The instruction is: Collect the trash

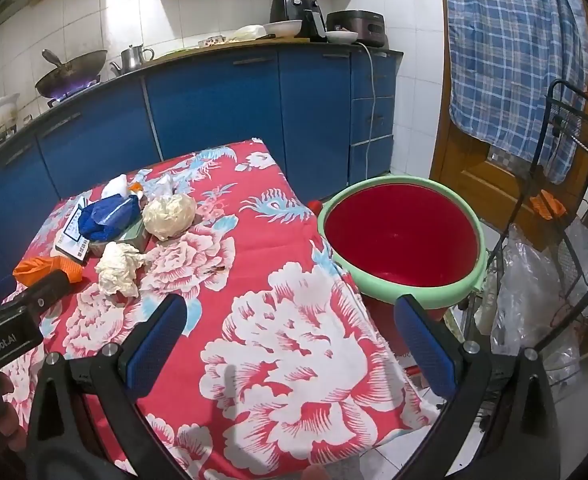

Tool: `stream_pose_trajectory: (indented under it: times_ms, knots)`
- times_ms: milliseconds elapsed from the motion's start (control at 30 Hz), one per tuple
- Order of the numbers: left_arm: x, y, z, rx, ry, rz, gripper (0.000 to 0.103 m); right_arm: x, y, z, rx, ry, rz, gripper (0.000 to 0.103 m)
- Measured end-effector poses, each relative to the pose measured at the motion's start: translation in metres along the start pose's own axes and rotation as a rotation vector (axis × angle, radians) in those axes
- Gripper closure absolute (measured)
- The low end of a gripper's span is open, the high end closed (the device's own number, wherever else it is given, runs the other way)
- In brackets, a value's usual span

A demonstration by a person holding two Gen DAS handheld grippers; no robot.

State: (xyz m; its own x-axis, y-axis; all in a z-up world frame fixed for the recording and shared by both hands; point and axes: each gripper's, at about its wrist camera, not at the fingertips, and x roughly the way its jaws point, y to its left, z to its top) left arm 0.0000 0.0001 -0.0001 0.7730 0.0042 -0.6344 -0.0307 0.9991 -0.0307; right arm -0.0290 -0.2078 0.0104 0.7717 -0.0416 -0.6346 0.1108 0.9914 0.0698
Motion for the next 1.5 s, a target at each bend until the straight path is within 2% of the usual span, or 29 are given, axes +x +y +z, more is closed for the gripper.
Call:
stream_pose_trajectory:
  times_ms: [1500]
  knots:
    - [0.003,0.009,0.001,-0.017,0.005,-0.011,0.0,0.003,-0.002,0.0,0.011,0.007,0.001,0.001]
